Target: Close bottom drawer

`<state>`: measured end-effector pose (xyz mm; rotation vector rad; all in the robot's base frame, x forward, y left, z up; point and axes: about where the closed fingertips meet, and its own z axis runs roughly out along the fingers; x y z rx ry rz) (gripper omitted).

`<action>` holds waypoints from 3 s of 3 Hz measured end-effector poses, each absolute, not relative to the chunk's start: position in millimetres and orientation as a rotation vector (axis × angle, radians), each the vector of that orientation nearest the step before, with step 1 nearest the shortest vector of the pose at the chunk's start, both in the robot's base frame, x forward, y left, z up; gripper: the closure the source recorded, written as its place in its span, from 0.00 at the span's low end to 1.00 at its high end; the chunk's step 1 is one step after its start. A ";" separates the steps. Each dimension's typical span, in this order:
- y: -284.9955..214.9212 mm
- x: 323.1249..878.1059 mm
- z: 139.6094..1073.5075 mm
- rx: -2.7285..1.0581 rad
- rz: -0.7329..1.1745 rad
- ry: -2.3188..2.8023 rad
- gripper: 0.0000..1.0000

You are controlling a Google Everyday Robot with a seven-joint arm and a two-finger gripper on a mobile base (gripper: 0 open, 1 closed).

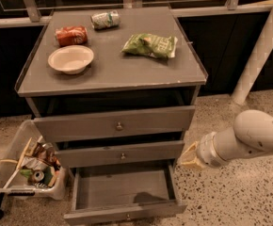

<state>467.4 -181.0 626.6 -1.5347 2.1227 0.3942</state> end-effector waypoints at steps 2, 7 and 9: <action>-156.6 458.6 552.9 -1.538 0.495 2.177 1.00; -180.2 477.5 369.9 -1.479 0.415 2.147 1.00; -158.9 467.8 301.8 -1.485 0.446 2.101 1.00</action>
Offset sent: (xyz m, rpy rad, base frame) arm -0.0132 0.0444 -0.1585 0.0313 0.1702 -0.0087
